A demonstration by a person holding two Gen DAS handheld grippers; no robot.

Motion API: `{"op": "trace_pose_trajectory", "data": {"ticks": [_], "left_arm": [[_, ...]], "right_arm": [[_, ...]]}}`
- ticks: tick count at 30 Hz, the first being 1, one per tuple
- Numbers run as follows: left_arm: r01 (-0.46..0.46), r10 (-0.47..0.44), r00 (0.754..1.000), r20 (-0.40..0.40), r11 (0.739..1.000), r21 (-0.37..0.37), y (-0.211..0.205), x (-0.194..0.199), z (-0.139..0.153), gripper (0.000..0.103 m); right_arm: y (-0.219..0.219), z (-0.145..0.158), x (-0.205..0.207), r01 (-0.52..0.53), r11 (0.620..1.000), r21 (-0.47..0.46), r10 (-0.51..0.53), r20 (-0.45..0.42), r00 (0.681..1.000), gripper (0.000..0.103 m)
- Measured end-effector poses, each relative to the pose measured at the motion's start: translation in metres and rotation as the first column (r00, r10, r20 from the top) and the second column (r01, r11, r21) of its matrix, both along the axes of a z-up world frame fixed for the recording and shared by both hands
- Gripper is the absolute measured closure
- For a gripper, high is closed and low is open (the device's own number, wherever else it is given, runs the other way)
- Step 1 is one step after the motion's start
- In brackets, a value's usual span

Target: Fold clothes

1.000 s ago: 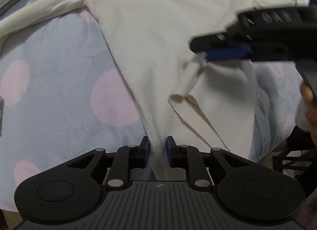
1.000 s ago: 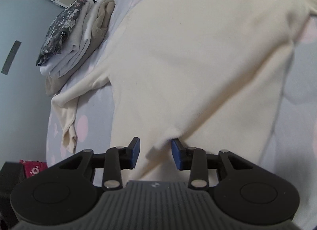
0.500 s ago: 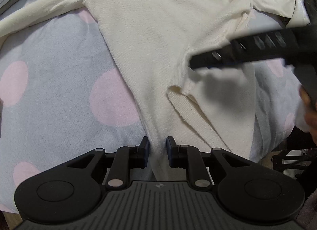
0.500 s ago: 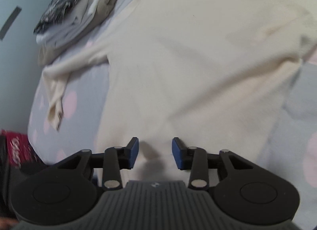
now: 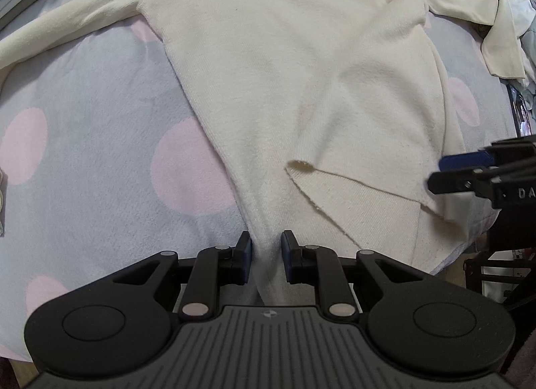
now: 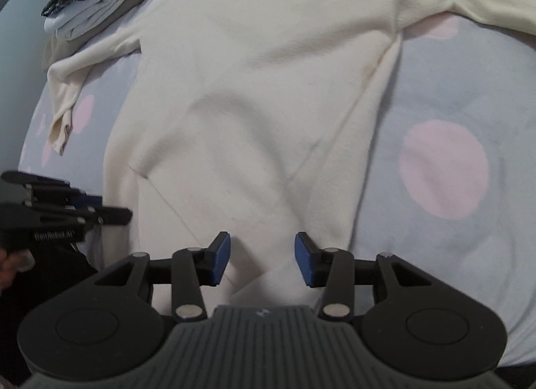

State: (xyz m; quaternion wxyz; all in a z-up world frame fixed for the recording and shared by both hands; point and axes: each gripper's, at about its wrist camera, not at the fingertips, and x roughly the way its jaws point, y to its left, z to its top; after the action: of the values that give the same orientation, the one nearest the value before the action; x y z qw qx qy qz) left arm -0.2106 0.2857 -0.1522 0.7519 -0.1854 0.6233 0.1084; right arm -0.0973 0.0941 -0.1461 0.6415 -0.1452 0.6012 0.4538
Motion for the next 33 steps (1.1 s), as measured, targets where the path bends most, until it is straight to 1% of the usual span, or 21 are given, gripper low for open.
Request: {"op": "trace_pose_trajectory", "data": {"ticks": [2, 3, 5, 8, 10, 11, 13, 15, 17, 19, 21, 23, 24, 26, 29, 33], "left_arm": [[0.000, 0.000, 1.000, 0.000, 1.000, 0.001, -0.001, 0.001, 0.000, 0.087], [0.001, -0.001, 1.000, -0.001, 1.000, 0.002, -0.001, 0.001, 0.000, 0.087], [0.001, -0.001, 1.000, -0.001, 1.000, 0.002, 0.000, 0.001, 0.000, 0.087], [0.002, -0.002, 1.000, -0.001, 1.000, 0.002, 0.001, 0.001, 0.000, 0.087], [0.004, -0.004, 1.000, -0.002, 1.000, 0.003, 0.001, 0.001, 0.000, 0.087], [0.006, -0.006, 1.000, -0.003, 1.000, 0.004, 0.000, 0.002, 0.000, 0.087], [0.008, -0.008, 1.000, -0.005, 1.000, 0.007, -0.001, 0.003, 0.000, 0.087], [0.009, -0.009, 1.000, -0.006, 1.000, 0.009, -0.002, 0.004, -0.001, 0.087], [0.009, -0.008, 1.000, -0.005, 1.000, 0.009, -0.002, 0.005, -0.001, 0.087], [0.010, -0.010, 1.000, -0.004, 1.000, 0.009, -0.002, 0.004, -0.001, 0.087], [0.010, -0.010, 1.000, -0.004, 1.000, 0.007, -0.002, 0.005, -0.002, 0.087], [0.010, -0.010, 1.000, -0.004, 1.000, 0.006, -0.002, 0.005, -0.002, 0.087], [0.010, -0.010, 1.000, -0.005, 1.000, 0.006, -0.002, 0.005, -0.002, 0.087], [0.011, -0.011, 1.000, -0.005, 1.000, 0.007, -0.002, 0.006, -0.002, 0.087], [0.006, -0.006, 1.000, -0.001, 1.000, 0.004, -0.002, 0.005, -0.002, 0.087], [0.000, 0.000, 1.000, 0.003, 1.000, 0.001, -0.001, 0.002, -0.001, 0.085]], "right_arm": [[-0.005, 0.003, -0.001, 0.008, 1.000, 0.006, -0.008, 0.002, 1.000, 0.057], [-0.008, 0.005, 0.000, 0.027, 0.999, 0.017, -0.026, -0.013, 1.000, 0.056], [-0.015, 0.009, 0.003, 0.077, 0.996, 0.045, -0.074, -0.059, 0.996, 0.055], [-0.009, 0.014, 0.004, 0.154, 0.984, 0.087, -0.142, -0.133, 0.981, 0.054], [-0.007, 0.020, 0.003, 0.175, 0.978, 0.113, -0.158, -0.149, 0.976, 0.054], [-0.004, 0.022, 0.002, 0.169, 0.979, 0.116, -0.152, -0.141, 0.978, 0.054], [0.003, 0.021, -0.002, 0.157, 0.982, 0.106, -0.144, -0.120, 0.982, 0.055], [0.007, 0.014, -0.004, 0.158, 0.985, 0.076, -0.149, -0.114, 0.982, 0.055], [0.009, 0.000, -0.004, 0.175, 0.984, 0.044, -0.167, -0.136, 0.976, 0.055], [0.009, -0.011, -0.004, 0.195, 0.980, 0.028, -0.189, -0.144, 0.971, 0.060], [0.007, -0.015, -0.002, 0.199, 0.979, 0.030, -0.194, -0.134, 0.972, 0.075], [0.005, -0.016, -0.001, 0.200, 0.979, 0.035, -0.195, -0.122, 0.973, 0.087], [0.003, -0.017, 0.000, 0.202, 0.979, 0.040, -0.196, -0.123, 0.973, 0.092], [-0.004, -0.015, 0.002, 0.206, 0.977, 0.056, -0.197, -0.137, 0.971, 0.098], [-0.009, -0.007, 0.003, 0.198, 0.977, 0.080, -0.185, -0.143, 0.972, 0.098], [-0.017, 0.019, 0.004, 0.167, 0.979, 0.116, -0.153, -0.118, 0.981, 0.098]]}}
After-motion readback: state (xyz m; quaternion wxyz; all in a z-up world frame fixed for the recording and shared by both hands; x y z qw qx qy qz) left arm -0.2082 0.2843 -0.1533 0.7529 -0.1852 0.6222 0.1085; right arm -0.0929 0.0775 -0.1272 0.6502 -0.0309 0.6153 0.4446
